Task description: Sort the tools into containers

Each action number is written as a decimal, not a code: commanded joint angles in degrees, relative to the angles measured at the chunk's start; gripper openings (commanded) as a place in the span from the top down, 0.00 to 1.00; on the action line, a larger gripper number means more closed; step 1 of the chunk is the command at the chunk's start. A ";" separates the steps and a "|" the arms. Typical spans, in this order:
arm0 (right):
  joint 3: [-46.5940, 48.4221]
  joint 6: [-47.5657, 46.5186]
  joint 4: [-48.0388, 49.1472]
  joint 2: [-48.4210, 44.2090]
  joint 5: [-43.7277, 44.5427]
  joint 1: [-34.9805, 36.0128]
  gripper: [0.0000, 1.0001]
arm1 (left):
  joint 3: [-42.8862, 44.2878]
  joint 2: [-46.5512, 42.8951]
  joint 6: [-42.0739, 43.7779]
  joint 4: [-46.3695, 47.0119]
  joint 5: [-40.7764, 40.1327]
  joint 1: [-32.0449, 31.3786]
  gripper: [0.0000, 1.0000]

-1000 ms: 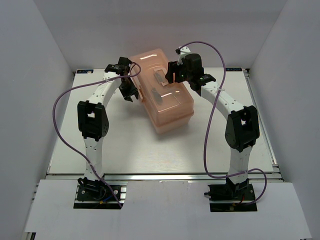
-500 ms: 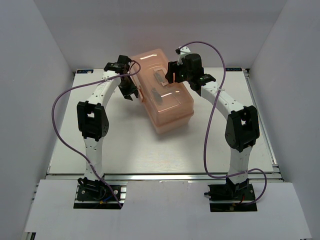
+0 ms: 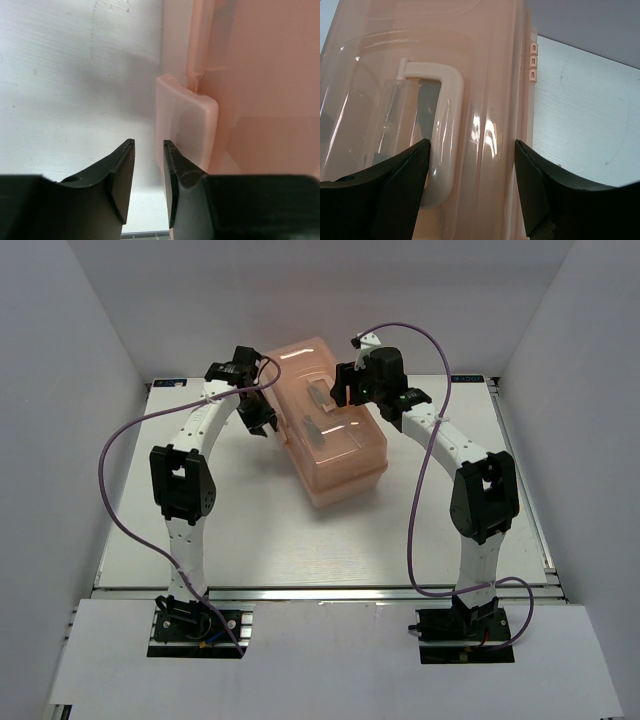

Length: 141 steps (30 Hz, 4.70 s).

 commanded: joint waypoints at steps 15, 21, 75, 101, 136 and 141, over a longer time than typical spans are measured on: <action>-2.32 -0.13 -11.14 4.37 -11.73 7.87 0.34 | -2.87 -6.42 -4.16 14.55 12.84 -5.63 0.59; -3.20 -0.22 -11.22 4.01 -11.99 7.61 0.34 | -10.17 -13.17 -5.30 21.75 8.80 -4.23 0.69; -4.69 -0.57 -11.75 3.22 -13.66 7.60 0.36 | -35.49 -12.32 -16.10 44.88 14.33 1.85 1.00; -26.66 -1.36 9.43 -26.55 -13.57 -9.88 0.11 | -24.77 -2.92 -14.26 46.02 21.01 -0.70 0.89; -28.77 -41.27 -38.03 -34.03 -2.44 -2.50 1.00 | -45.68 -26.72 -13.75 52.26 10.29 -3.44 0.48; -32.64 -41.62 -31.36 -33.44 12.08 -3.99 1.00 | -49.18 -32.79 -10.75 52.61 10.28 -3.17 0.41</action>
